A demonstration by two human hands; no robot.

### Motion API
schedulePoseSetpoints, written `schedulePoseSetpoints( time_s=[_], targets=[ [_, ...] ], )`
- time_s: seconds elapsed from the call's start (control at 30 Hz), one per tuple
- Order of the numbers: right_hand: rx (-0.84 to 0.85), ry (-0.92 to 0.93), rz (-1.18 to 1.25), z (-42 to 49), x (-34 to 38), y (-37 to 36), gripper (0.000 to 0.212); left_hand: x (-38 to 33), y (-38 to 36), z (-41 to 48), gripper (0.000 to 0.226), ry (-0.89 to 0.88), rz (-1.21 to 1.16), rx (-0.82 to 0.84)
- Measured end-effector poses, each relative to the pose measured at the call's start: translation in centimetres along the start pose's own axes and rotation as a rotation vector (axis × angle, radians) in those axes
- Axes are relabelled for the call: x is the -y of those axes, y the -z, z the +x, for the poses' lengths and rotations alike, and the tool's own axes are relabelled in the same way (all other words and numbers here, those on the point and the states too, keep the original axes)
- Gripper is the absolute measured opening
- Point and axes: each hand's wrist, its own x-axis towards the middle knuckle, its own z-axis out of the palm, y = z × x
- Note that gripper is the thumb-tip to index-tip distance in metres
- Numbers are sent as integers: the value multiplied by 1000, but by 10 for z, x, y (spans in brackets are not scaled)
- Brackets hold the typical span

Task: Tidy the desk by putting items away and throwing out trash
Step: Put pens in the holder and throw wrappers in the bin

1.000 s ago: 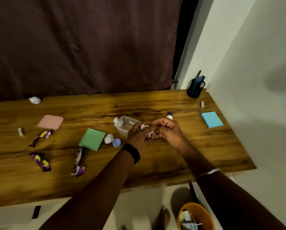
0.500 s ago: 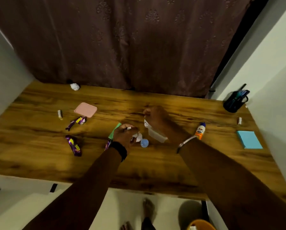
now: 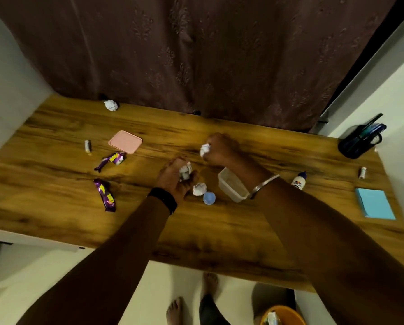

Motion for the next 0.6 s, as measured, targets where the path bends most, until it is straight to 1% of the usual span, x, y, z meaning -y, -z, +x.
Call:
schedulePoseSetpoints(
  time_s=[0.07, 0.1, 0.13, 0.2, 0.3, 0.4, 0.43, 0.47, 0.5, 0.57, 0.6],
  targets=[
    [21, 157, 116, -15, 17, 19, 34, -5, -1, -1, 19, 22, -114, 54],
    [76, 199, 135, -21, 24, 23, 30, -8, -2, -1, 24, 13, -145, 82],
    [130, 246, 141, -27, 28, 25, 29, -9, -3, -3, 28, 12, -176, 117],
    [166, 319, 105, -36, 34, 22, 32, -12, -3, -7, 33, 22, -216, 170],
    [246, 320, 40, -48, 36, 24, 44, -12, 0, -12, 27, 34, -183, 190],
    [390, 336, -36, -56, 37, 29, 38, -10, 11, -10, 15, 62, -122, 156],
    [416, 293, -50, -59, 36, 26, 31, -11, 15, -9, 16, 62, -89, 124],
    [412, 237, -33, -61, 37, 22, 22, -12, 19, -9, 20, 49, -56, 83],
    [361, 210, -6, -63, 37, 16, 18, -14, 23, -9, 23, 36, -32, 45],
    [223, 189, -39, -60, 34, -7, 21, -16, 32, -12, 21, 13, -23, -20],
    [195, 193, -111, -64, 34, -17, 20, -16, 36, -13, 19, -3, -15, -35]
  ],
)
